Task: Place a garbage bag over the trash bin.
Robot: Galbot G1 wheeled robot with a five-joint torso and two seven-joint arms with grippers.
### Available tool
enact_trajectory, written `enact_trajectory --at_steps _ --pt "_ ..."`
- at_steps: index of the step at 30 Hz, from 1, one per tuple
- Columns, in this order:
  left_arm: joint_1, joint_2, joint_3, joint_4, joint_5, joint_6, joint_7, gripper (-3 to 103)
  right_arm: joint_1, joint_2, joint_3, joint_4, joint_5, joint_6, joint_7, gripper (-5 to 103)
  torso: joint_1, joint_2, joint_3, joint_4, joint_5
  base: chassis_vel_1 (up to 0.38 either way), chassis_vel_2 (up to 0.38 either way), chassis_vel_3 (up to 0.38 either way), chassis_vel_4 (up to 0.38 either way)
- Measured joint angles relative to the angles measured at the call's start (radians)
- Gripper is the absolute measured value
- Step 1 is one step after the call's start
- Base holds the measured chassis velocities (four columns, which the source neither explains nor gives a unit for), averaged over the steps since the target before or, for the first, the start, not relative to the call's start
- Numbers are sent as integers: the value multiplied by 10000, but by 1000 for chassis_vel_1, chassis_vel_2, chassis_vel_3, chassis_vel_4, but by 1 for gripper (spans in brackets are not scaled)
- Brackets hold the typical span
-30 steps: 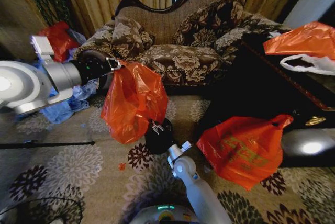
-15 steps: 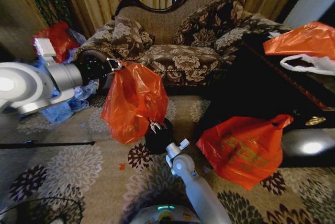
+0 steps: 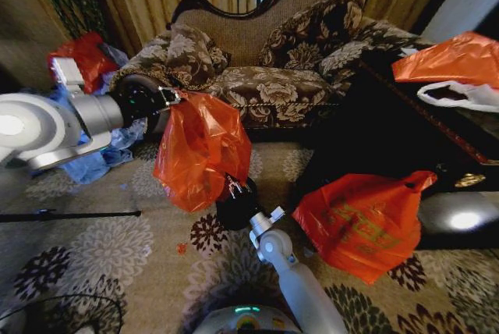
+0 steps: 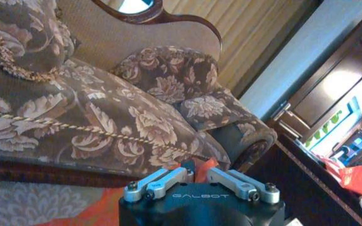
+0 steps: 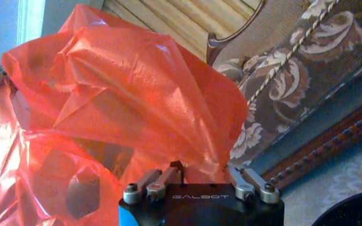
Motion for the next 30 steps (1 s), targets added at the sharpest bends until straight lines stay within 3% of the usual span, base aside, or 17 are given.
enact_trajectory --at_steps 9,18,20,22,24,30 --pt "368 -321 -125 -9 151 -20 -29 0 -617 -658 693 1062 -135 -13 240 1 0 0 0 -1 0 0 0 0 0" --pt "1241 -708 -369 -30 563 -10 -67 0 -1271 -1541 1383 2272 25 -93 463 0 0 0 0 0 2 0 0 0 0" --pt "1740 -1127 -459 30 925 48 -74 0 -1699 -2074 1850 2855 49 -108 676 0 0 0 0 -1 -1 0 0 0 0" --pt "1883 -1223 -505 42 1020 69 -71 0 -1794 -2182 1944 2977 65 -108 725 0 0 0 0 -3 -1 0 0 0 0" --pt "2783 -1587 -1034 -5 1372 213 -30 0 -2050 -2602 2242 3328 105 -109 939 0 0 0 0 -1 1 0 0 0 0" --pt "3692 -2075 -1511 -160 1789 453 16 0 -2110 -2911 2477 3620 53 -94 1512 0 0 0 0 -5 3 0 0 0 0"
